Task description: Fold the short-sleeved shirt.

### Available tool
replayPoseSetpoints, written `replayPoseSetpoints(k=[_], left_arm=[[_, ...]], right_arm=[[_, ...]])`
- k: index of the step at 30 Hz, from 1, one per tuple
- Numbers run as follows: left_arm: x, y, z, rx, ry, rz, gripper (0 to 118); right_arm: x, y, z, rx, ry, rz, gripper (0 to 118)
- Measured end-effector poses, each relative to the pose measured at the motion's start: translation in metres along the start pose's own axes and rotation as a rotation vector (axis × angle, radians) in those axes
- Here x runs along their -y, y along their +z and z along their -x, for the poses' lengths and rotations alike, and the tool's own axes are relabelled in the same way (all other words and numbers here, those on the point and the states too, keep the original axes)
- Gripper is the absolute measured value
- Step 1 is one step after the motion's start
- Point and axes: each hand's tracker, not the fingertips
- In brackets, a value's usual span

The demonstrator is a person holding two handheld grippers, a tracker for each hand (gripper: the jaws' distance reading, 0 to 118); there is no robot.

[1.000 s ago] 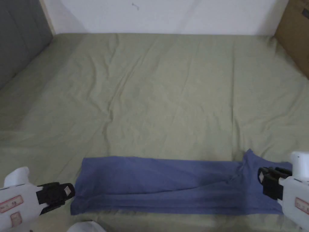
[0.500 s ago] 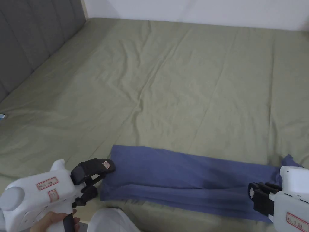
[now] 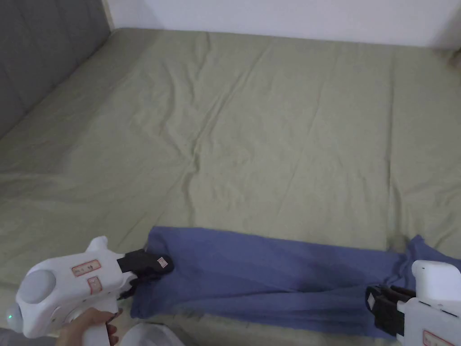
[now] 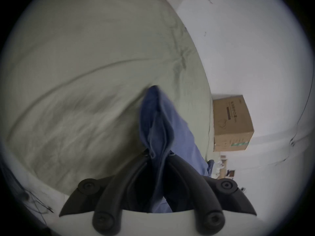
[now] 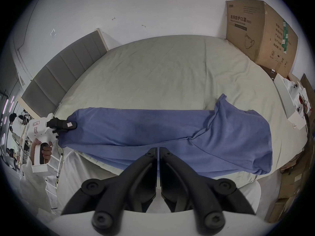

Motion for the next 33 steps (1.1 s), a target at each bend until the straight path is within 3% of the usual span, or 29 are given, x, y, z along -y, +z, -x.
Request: replayPoseSetpoints(k=[4, 12, 14, 18, 19, 20, 22, 23, 25, 28, 31, 32, 33], left_arm=[[0.006, 0.017, -0.074, 0.081, -0.164, -0.046, 9], [0.081, -0.019, -0.253, 0.091, -0.743, 0.047, 9], [0.106, -0.051, -0.274, 0.111, -0.833, 0.118, 9], [0.158, -0.119, -0.293, 0.121, -0.884, 0.299, 10], [0.167, -0.134, -0.293, 0.143, -0.899, 0.336, 16], [0.176, -0.15, -0.293, 0.124, -0.893, 0.372, 39], [0.188, -0.178, -0.291, 0.076, -0.905, 0.408, 100], [0.191, -0.188, -0.288, 0.041, -0.899, 0.417, 111], [0.191, -0.192, -0.287, 0.019, -0.885, 0.412, 104], [0.174, -0.169, -0.285, 0.078, -0.852, 0.405, 104], [0.15, -0.136, -0.278, 0.092, -0.807, 0.282, 101], [0.143, -0.131, -0.271, 0.08, -0.779, 0.267, 94], [0.137, -0.125, -0.269, 0.06, -0.753, 0.252, 79]], right_arm=[[-0.003, 0.016, -0.017, 0.007, -0.054, -0.018, 3], [0.004, 0.034, -0.057, 0.052, -0.185, -0.074, 3], [0.008, 0.041, -0.07, 0.063, -0.239, -0.086, 3], [0.02, 0.057, -0.104, 0.086, -0.328, -0.101, 3], [0.023, 0.058, -0.11, 0.091, -0.334, -0.103, 3], [0.025, 0.061, -0.116, 0.104, -0.345, -0.104, 3], [0.03, 0.065, -0.124, 0.122, -0.364, -0.102, 3], [0.033, 0.065, -0.13, 0.125, -0.376, -0.102, 3], [0.036, 0.068, -0.136, 0.129, -0.392, -0.102, 3], [0.04, 0.07, -0.138, 0.138, -0.396, -0.103, 3], [0.041, 0.068, -0.137, 0.143, -0.391, -0.1, 3], [0.041, 0.067, -0.135, 0.141, -0.39, -0.102, 3], [0.041, 0.067, -0.134, 0.134, -0.388, -0.105, 3]])
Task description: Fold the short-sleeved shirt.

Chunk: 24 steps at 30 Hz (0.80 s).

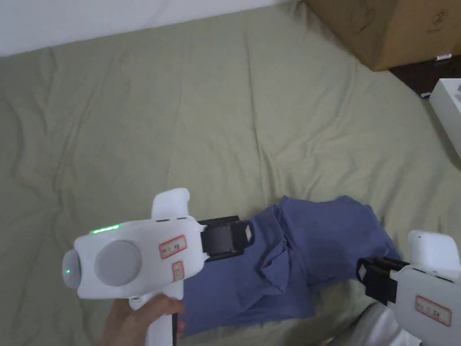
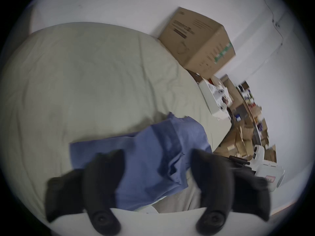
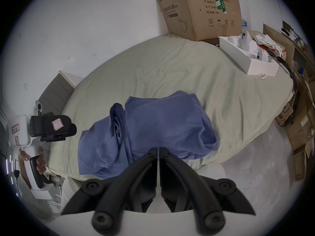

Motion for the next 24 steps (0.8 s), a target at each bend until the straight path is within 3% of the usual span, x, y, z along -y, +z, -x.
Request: replayPoseSetpoints(k=[1, 2, 3, 9, 18, 21, 23, 24], left_arm=[[0.001, 0.0, 0.006, -0.009, 0.017, 0.002, 55], [0.004, -0.004, 0.013, -0.022, 0.027, 0.025, 18], [0.008, -0.01, 0.016, -0.048, 0.044, 0.047, 4], [0.034, -0.065, 0.002, 0.051, 0.051, 0.169, 4], [0.047, -0.097, -0.062, 0.121, -0.14, 0.284, 4], [0.044, -0.084, -0.053, 0.145, -0.12, 0.268, 5], [0.04, -0.064, -0.035, 0.203, -0.03, 0.222, 6], [0.038, -0.051, -0.024, 0.204, -0.001, 0.2, 13]], right_arm=[[0.0, -0.001, 0.002, -0.01, 0.002, 0.0, 3], [0.001, -0.004, -0.001, -0.018, 0.004, 0.002, 3], [0.001, -0.005, -0.001, -0.024, 0.01, 0.004, 3], [0.004, -0.006, 0.001, -0.05, 0.01, 0.005, 3], [0.002, -0.004, -0.013, -0.026, -0.019, 0.001, 3], [0.002, -0.004, -0.012, -0.016, -0.014, 0.005, 3], [0.002, -0.002, -0.007, -0.02, -0.004, 0.004, 3], [0.002, -0.001, -0.005, -0.021, 0.005, 0.004, 3]])
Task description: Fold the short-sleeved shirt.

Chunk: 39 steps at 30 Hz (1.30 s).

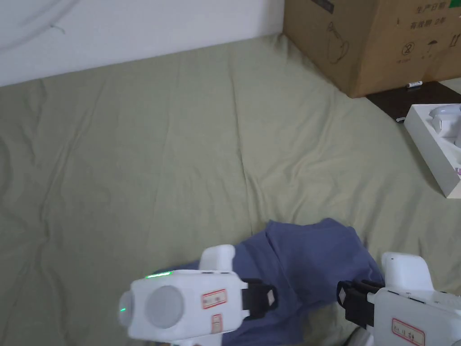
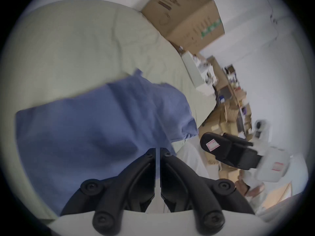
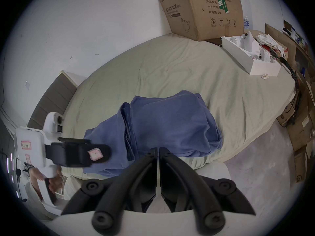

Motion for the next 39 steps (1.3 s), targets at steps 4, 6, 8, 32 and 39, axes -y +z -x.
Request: replayPoseSetpoints(k=[4, 6, 8, 32, 39], left_arm=[[0.008, 0.071, 0.054, -0.054, 0.13, -0.122, 60], [0.017, 0.097, 0.082, -0.084, 0.196, -0.159, 103], [0.028, 0.121, 0.109, -0.083, 0.268, -0.205, 106], [0.038, 0.096, 0.206, 0.287, 0.489, -0.164, 10], [0.052, 0.205, 0.251, 0.046, 0.47, -0.249, 10]], right_arm=[[0.0, -0.001, 0.01, 0.004, 0.029, 0.004, 3], [0.0, -0.003, 0.015, 0.0, 0.038, 0.008, 3], [0.001, -0.005, 0.022, -0.002, 0.057, 0.014, 3], [-0.009, -0.012, 0.085, 0.042, 0.216, 0.049, 3], [-0.003, -0.012, 0.09, 0.014, 0.229, 0.047, 3]])
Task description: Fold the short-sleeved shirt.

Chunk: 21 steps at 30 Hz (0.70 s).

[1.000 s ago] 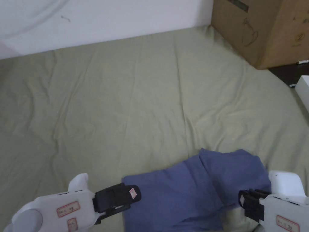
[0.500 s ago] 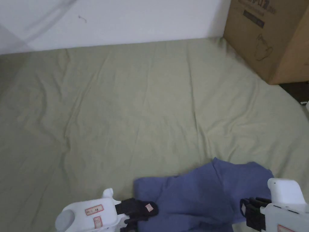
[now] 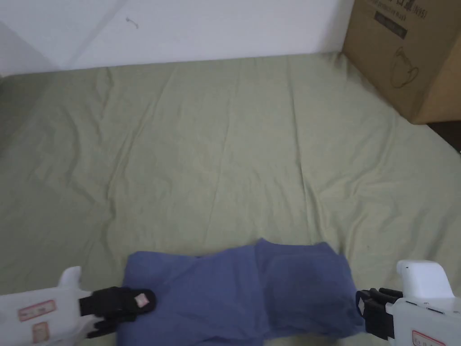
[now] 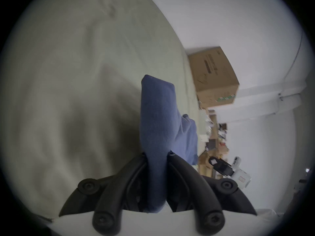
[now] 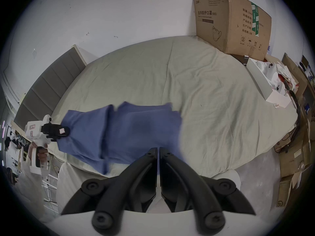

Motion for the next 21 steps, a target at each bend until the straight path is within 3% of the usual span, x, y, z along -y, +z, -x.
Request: replayPoseSetpoints(k=[6, 12, 16, 21], left_arm=[[-0.003, 0.055, -0.002, -0.151, 0.052, -0.102, 10], [0.001, 0.05, -0.078, -0.21, 0.023, -0.135, 10], [0.015, 0.022, -0.166, -0.081, -0.156, -0.144, 10], [0.029, -0.05, -0.238, -0.08, -0.303, -0.039, 10]], right_arm=[[0.006, -0.001, -0.009, -0.019, -0.033, -0.004, 3], [0.007, 0.0, -0.021, -0.025, -0.065, -0.015, 3], [0.009, 0.002, -0.026, -0.023, -0.095, -0.02, 3], [0.014, 0.006, -0.038, -0.02, -0.129, -0.023, 3]])
